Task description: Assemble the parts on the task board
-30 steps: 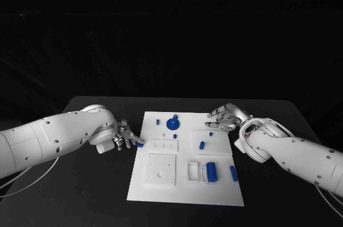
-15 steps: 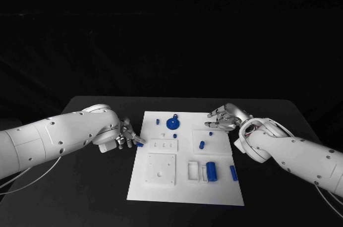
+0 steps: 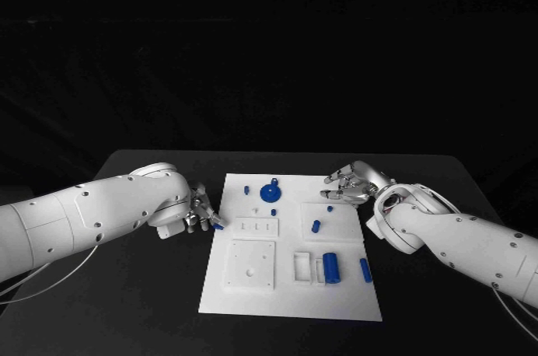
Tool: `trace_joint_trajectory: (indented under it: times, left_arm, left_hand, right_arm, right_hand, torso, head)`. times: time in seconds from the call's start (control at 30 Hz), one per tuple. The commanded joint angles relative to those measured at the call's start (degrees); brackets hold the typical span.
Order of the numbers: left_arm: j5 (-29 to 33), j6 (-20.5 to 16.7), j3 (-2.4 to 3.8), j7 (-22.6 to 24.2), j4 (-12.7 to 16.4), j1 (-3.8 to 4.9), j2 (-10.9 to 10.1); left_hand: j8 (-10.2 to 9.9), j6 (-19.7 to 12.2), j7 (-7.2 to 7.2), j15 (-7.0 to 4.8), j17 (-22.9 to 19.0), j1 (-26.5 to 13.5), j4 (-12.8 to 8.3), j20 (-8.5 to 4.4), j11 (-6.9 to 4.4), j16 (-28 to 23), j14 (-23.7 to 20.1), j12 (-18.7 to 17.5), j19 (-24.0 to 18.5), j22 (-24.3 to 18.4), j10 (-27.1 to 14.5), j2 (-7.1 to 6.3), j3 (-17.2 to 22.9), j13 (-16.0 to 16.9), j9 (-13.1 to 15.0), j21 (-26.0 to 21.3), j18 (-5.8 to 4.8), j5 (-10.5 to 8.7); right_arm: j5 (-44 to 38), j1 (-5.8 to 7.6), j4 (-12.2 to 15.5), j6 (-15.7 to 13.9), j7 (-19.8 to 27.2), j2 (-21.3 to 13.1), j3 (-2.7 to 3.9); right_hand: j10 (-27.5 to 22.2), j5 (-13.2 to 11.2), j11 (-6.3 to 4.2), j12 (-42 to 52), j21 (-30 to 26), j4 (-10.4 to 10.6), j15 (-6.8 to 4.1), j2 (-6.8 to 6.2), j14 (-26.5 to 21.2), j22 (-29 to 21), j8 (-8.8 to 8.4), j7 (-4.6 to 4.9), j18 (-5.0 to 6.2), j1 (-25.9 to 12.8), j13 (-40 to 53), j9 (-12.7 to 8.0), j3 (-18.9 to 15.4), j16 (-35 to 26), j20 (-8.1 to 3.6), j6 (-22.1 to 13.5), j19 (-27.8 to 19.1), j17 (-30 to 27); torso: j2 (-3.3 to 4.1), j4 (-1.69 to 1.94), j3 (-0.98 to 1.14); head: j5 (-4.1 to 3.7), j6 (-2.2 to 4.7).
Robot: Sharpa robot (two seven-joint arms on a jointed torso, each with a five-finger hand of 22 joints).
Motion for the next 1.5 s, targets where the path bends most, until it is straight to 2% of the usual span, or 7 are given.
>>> trace_joint_trajectory:
  times: [0.03,0.47,0.8,0.83,1.2,1.37,1.5]
  left_arm:
    - [-1.43,2.55,-0.69,-1.87,0.4,-1.3,0.3]
    - [-3.23,3.98,-0.69,-2.87,0.57,-1.78,0.23]
    - [-3.1,3.71,-0.69,-2.4,0.35,-1.88,0.25]
    - [-3.0,3.54,-0.69,-2.33,0.29,-1.89,0.27]
    - [-2.14,2.77,-0.69,-1.74,-0.09,-1.99,0.12]
    - [-0.91,1.89,-0.67,-0.95,-0.1,-2.0,-0.36]
    - [0.83,0.89,-0.63,0.1,-0.07,-1.98,-0.99]
  left_hand:
    - [-0.34,-5.02,1.7,0.22,0.08,0.48,-1.18,0.22,0.18,-0.12,0.12,0.16,0.14,1.09,2.73,0.82,-0.37,-0.01,-0.46,0.03,0.23,-0.34]
    - [-0.08,-4.01,1.69,0.16,0.32,2.48,-4.49,0.19,0.07,-0.02,0.14,0.23,0.12,1.1,2.72,3.82,-1.44,0.07,-0.45,0.17,0.24,-0.32]
    - [-0.65,-0.28,1.05,-0.05,0.62,6.31,-9.11,0.08,-0.22,0.43,0.38,0.64,0.14,1.17,2.78,7.83,-1.66,0.39,-0.55,0.49,0.29,-0.22]
    - [-2.25,0.87,0.95,-0.1,0.78,5.99,-10.54,0.04,-0.23,0.54,0.36,0.9,0.07,1.18,2.73,8.88,-2.68,0.57,-0.53,0.83,0.29,-0.24]
    - [-2.74,4.3,-0.02,-0.24,1.44,7.14,-12.56,-0.03,-0.26,1.04,0.64,1.98,-0.18,1.21,2.84,13.47,-1.67,0.98,-0.39,1.9,0.38,-0.06]
    - [-2.69,6.43,-0.55,-0.41,1.67,7.26,-13.43,-0.14,-0.2,1.21,0.62,2.59,-0.38,1.22,2.86,14.3,-1.2,1.09,-0.1,2.41,0.36,0.18]
    - [-2.77,9.55,-1.39,-0.5,1.75,7.04,-13.86,-0.15,-0.43,1.46,0.76,3.51,-0.57,1.22,2.88,13.94,-0.25,1.0,1.0,3.13,0.4,0.59]
  right_arm:
    - [-0.1,-0.04,0.1,0.25,0.47,0.01,0.03]
    - [-0.1,-0.07,0.1,0.2,0.49,-0.01,0.03]
    - [-0.1,-0.1,0.11,0.13,0.52,-0.01,0.03]
    - [-0.1,-0.1,0.11,0.13,0.53,-0.01,0.03]
    - [-0.1,-0.12,0.1,0.11,0.56,-0.06,0.03]
    - [-0.09,-0.14,0.05,0.08,0.62,-0.07,0.03]
    - [-0.09,-0.18,0.0,0.04,0.67,-0.08,0.03]
  right_hand:
    - [0.16,0.3,0.05,-0.04,0.3,0.01,-0.19,0.03,0.39,3.11,-0.22,0.18,0.81,-0.7,0.04,-0.07,0.36,-0.35,0.0,-0.18,2.46,-0.05]
    - [0.16,0.3,0.05,-0.04,0.3,0.01,-0.19,0.03,0.39,3.11,-0.22,0.18,0.81,-0.7,0.04,-0.07,0.36,-0.35,0.0,-0.18,2.46,-0.05]
    - [0.16,0.3,0.05,-0.04,0.3,0.01,-0.19,0.03,0.39,3.11,-0.22,0.18,0.81,-0.7,0.04,-0.07,0.36,-0.35,0.0,-0.18,2.46,-0.05]
    - [0.16,0.3,0.05,-0.04,0.3,0.01,-0.19,0.03,0.39,3.11,-0.22,0.18,0.81,-0.7,0.04,-0.07,0.36,-0.35,0.0,-0.18,2.46,-0.05]
    - [0.17,0.24,0.03,-0.02,0.29,0.07,-0.19,0.06,0.41,3.1,-0.21,0.16,0.82,-0.75,0.04,-0.06,0.34,-0.35,0.0,-0.1,2.46,-0.04]
    - [0.17,0.24,0.03,-0.02,0.29,0.07,-0.19,0.06,0.41,3.1,-0.21,0.16,0.82,-0.75,0.04,-0.06,0.34,-0.35,0.0,-0.1,2.46,-0.04]
    - [0.17,0.24,0.03,-0.02,0.29,0.07,-0.19,0.06,0.41,3.1,-0.21,0.16,0.82,-0.75,0.04,-0.06,0.34,-0.35,0.0,-0.1,2.46,-0.04]
  torso:
    - [-0.02,-0.02,-0.03]
    - [-0.01,-0.01,-0.02]
    - [-0.02,-0.02,-0.02]
    - [-0.03,0.01,0.0]
    - [0.0,-0.03,0.0]
    - [-0.04,-0.02,-0.03]
    - [-0.06,0.02,-0.05]
  head:
    - [0.03,-0.07]
    - [0.02,-0.18]
    - [0.11,-0.13]
    - [0.09,-0.14]
    - [0.18,-0.04]
    - [0.27,0.13]
    - [0.25,0.2]
